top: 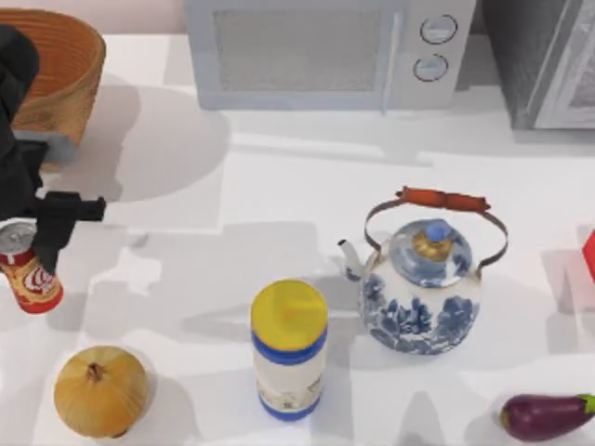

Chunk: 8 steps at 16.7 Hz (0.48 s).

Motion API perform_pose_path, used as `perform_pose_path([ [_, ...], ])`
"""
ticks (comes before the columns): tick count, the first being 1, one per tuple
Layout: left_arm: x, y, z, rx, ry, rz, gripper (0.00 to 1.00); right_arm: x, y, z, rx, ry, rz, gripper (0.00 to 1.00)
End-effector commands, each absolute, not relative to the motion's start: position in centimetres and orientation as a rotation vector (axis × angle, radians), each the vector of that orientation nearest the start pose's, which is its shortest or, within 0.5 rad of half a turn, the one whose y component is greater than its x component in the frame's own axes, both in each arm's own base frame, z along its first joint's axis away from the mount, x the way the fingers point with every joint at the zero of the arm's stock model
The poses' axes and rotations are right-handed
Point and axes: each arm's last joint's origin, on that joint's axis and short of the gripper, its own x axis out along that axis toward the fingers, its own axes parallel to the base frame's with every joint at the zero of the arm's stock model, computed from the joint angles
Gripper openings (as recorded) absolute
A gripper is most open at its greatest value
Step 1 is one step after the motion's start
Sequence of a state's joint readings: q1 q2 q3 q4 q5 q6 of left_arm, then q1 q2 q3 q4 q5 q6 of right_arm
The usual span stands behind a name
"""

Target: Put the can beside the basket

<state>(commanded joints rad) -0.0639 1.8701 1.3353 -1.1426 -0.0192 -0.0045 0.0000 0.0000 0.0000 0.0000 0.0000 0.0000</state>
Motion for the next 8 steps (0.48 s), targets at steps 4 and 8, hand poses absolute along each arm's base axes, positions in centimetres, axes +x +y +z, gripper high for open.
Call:
perform_pose_path([
  [4,34.7,-0.7,17.3,0.021,1.575,-0.010,0.00,10.6,-0.1,16.0,0.000,0.000,0.000,1.00],
  [8,34.8,-0.6,17.2,0.020,1.566,-0.011,0.00,10.6,-0.1,16.0,0.000,0.000,0.000,1.00],
])
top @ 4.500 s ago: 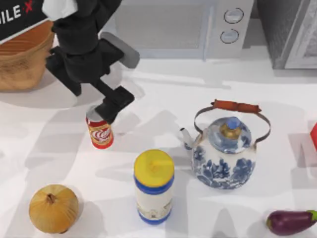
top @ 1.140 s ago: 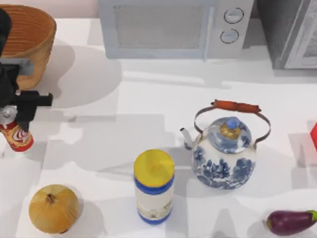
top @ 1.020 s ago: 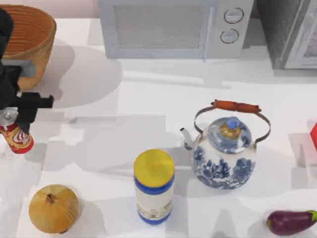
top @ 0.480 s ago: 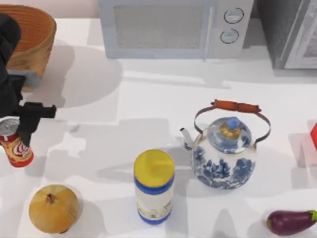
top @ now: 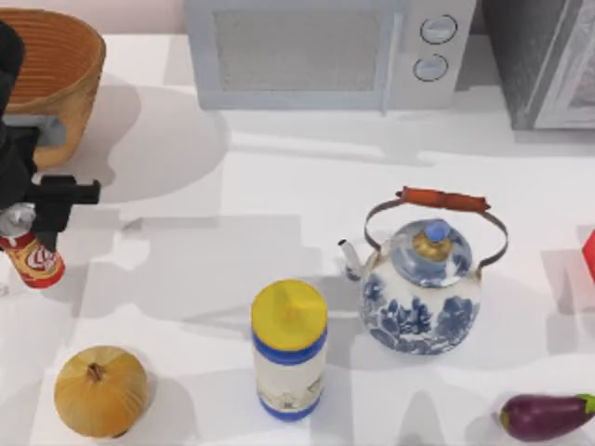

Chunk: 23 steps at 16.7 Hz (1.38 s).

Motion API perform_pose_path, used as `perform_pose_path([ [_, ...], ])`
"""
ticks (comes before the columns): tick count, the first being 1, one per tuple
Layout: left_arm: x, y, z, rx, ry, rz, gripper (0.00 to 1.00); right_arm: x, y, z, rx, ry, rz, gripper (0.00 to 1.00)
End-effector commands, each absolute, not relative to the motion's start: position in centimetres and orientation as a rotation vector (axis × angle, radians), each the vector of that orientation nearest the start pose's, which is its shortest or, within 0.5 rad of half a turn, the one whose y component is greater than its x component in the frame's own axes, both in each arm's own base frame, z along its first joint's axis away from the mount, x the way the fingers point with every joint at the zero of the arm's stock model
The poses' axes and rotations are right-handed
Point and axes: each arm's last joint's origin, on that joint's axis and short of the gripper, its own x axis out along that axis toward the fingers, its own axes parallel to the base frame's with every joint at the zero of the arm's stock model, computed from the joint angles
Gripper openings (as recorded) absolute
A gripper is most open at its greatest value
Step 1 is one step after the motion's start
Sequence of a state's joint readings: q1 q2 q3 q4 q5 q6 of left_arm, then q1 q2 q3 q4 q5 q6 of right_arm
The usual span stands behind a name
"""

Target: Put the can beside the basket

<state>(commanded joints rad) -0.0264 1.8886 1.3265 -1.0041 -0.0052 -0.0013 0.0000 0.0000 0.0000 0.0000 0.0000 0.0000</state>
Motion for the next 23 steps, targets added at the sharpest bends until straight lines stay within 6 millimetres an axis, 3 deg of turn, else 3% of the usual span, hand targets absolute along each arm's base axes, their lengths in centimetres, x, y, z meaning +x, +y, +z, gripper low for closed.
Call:
perform_pose_path([
  [1,34.80,-0.62,17.17,0.020,1.566,-0.011,0.00,10.57,-0.12,16.00,0.000,0.000,0.000,1.00],
  [14,34.80,-0.62,17.17,0.020,1.566,-0.011,0.98,10.57,-0.12,16.00,0.000,0.000,0.000,1.00],
  [23,34.80,-0.68,17.19,0.022,1.566,-0.012,1.00,10.57,-0.12,16.00,0.000,0.000,0.000,1.00],
])
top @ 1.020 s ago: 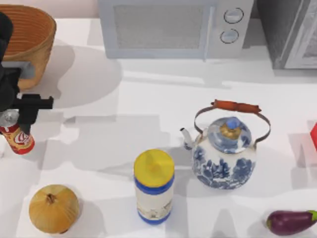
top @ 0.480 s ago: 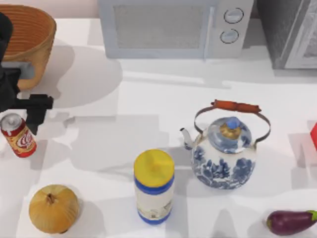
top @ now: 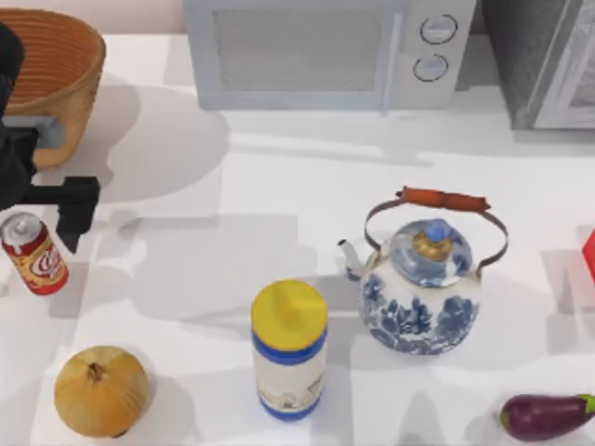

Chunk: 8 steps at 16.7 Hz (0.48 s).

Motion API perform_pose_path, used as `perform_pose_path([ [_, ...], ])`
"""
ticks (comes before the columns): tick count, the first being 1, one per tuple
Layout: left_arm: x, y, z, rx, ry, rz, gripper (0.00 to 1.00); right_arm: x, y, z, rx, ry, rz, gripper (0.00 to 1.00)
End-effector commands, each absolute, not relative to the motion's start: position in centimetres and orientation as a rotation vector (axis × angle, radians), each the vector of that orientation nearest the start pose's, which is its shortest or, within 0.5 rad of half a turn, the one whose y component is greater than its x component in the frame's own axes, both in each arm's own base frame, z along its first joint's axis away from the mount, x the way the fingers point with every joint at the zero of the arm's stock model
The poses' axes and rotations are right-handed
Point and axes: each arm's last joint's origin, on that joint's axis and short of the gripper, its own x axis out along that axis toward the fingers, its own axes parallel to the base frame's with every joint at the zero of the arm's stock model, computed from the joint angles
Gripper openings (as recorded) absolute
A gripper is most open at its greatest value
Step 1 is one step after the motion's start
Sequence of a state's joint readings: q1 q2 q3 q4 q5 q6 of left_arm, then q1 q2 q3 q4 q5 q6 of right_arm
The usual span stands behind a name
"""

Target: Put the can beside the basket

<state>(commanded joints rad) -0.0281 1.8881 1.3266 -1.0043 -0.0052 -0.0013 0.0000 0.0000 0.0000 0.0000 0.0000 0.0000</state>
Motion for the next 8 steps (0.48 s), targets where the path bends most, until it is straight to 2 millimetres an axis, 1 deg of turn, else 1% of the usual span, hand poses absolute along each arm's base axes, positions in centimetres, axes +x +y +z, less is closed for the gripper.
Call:
perform_pose_path([
  [3,34.5,-0.8,17.1,0.028,1.588,-0.013,1.00,10.6,-0.1,16.0,0.000,0.000,0.000,1.00],
  [8,33.4,-0.8,16.8,0.045,1.696,0.002,1.00,10.6,-0.1,16.0,0.000,0.000,0.000,1.00],
])
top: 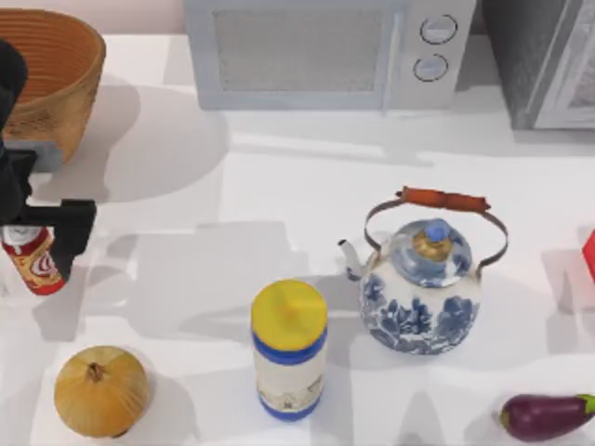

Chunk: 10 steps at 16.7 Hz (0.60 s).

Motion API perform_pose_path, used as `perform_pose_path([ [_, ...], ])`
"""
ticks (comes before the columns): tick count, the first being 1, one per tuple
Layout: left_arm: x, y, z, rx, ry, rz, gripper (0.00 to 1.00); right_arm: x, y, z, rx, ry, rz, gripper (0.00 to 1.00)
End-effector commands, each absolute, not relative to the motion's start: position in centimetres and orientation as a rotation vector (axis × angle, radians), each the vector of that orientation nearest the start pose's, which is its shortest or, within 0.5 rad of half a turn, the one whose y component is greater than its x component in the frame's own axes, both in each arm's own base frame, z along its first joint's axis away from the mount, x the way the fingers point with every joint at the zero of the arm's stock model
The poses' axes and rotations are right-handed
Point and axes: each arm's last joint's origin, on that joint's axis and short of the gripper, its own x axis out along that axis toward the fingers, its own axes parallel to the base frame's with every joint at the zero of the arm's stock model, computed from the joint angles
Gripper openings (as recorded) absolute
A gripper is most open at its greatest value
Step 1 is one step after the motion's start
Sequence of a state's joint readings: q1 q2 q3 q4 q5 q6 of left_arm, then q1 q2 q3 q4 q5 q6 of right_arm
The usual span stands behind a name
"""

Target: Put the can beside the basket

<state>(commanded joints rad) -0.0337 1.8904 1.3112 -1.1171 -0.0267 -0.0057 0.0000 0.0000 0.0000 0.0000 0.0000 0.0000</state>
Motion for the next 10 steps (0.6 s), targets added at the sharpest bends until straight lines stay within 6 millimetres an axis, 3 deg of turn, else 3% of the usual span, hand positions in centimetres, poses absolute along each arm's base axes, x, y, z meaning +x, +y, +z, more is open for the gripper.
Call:
perform_pose_path([
  [3,33.4,-0.7,17.4,0.046,1.714,0.006,1.00,10.6,-0.1,16.0,0.000,0.000,0.000,1.00],
  [8,34.7,-0.7,20.8,0.025,1.582,-0.010,1.00,10.6,-0.1,16.0,0.000,0.000,0.000,1.00],
  [10,34.8,-0.7,21.2,0.022,1.566,-0.012,1.00,10.6,-0.1,16.0,0.000,0.000,0.000,1.00],
])
